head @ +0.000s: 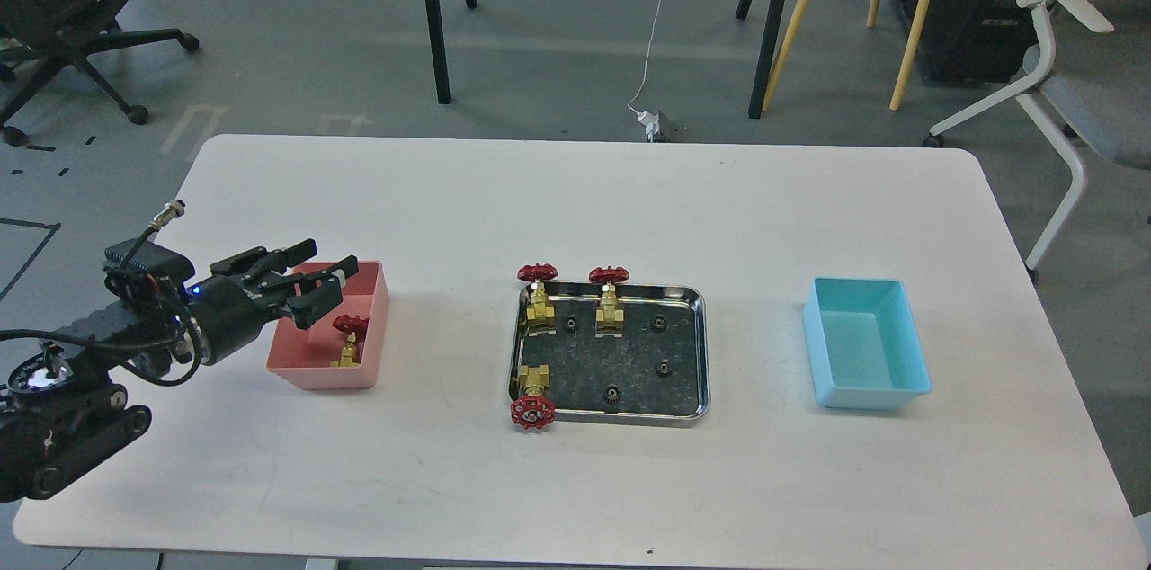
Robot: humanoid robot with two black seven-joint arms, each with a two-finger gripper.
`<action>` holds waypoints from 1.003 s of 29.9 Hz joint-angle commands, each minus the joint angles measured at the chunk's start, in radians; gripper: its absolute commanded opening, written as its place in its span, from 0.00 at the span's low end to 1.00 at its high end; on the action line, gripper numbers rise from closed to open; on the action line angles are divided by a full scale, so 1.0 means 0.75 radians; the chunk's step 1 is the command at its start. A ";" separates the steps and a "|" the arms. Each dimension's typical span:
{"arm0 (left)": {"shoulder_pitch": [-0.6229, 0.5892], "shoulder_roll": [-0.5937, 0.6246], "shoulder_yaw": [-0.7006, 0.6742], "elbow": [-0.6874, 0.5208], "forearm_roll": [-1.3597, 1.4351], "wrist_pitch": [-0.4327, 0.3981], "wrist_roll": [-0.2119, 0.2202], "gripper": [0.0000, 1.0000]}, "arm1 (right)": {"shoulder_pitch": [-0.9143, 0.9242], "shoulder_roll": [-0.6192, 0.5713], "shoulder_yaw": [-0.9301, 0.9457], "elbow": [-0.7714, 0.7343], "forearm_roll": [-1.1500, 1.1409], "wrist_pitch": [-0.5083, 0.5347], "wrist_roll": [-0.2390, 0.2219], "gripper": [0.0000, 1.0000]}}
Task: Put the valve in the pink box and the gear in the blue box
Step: 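Withdraw the left arm and bring the right arm in, then reach the right gripper down to a dark gear on the tray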
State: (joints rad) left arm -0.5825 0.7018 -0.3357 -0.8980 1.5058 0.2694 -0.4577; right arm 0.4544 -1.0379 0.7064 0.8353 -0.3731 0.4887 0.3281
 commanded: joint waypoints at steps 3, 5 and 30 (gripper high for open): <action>-0.244 0.042 -0.141 0.011 -0.667 -0.422 0.017 0.99 | 0.116 0.015 0.001 0.017 -0.159 0.000 0.002 0.99; -0.323 0.077 -0.205 0.027 -0.929 -0.598 0.041 0.99 | 0.173 0.046 -0.001 0.023 -0.253 0.000 0.002 0.99; -0.790 0.105 -0.221 0.279 -1.441 -0.838 0.242 0.99 | 1.098 0.862 -1.140 0.306 -1.384 0.000 0.012 0.99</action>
State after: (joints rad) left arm -1.1660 0.7841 -0.5010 -0.7146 0.4265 -0.3551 -0.2761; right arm 1.2351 -0.4784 -0.0571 1.1065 -1.3860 0.4889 0.3319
